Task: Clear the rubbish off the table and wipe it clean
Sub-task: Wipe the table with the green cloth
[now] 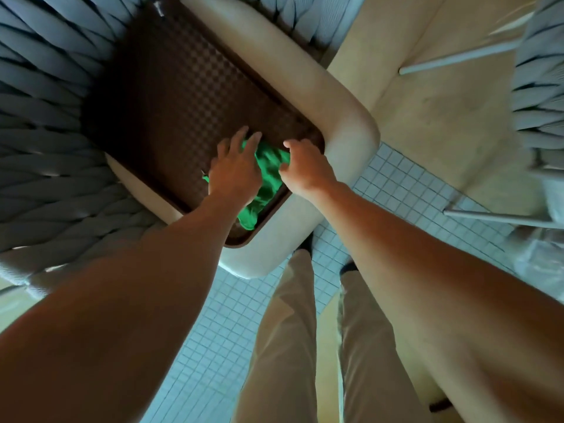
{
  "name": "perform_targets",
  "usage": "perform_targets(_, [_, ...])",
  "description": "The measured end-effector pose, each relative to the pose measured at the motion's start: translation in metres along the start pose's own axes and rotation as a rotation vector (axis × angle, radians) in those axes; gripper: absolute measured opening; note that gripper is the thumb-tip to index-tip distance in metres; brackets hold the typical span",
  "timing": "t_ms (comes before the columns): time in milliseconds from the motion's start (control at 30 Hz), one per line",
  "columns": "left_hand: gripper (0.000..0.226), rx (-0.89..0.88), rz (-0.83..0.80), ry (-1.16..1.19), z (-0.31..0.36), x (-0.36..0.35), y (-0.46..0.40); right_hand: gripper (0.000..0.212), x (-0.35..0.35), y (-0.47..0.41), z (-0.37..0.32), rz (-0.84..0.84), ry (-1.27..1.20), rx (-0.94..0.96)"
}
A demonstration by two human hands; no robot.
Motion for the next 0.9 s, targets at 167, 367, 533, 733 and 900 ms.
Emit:
perform_targets(167, [0.055,0.005,0.016,-0.025,-0.003,0.001,0.003,0.033,-0.009,-0.003,0.007,0.054,0.047,-0.036])
perform_targets(367, [0.037,0.047,-0.035,0.014,0.002,0.007,0.017,0.027,-0.012,0.019,0.014,-0.023,-0.004,-0.034])
perform_targets(533, [0.031,-0.065,-0.029,0.033,0.021,0.02,0.035,0.028,-0.001,0.054,0.03,-0.018,-0.238,-0.087])
perform_targets(733, [0.025,-0.271,0.02,0.068,0.073,0.054,0.073,0.018,0.03,0.125,0.06,0.043,-0.587,-0.156])
perform_targets(900, [0.025,-0.435,-0.004,0.143,0.135,0.076,0.106,0.019,0.066,0.191,0.091,0.155,-0.815,-0.178])
Point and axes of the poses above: each hand's wrist, its own y-axis away from the middle knuckle, its own x-axis out of the back of the hand, z = x × y, the point moved 5 cm from there along -y, towards the middle knuckle, and after that the axes turned 6 degrees about -x, right-handed, at the moved point
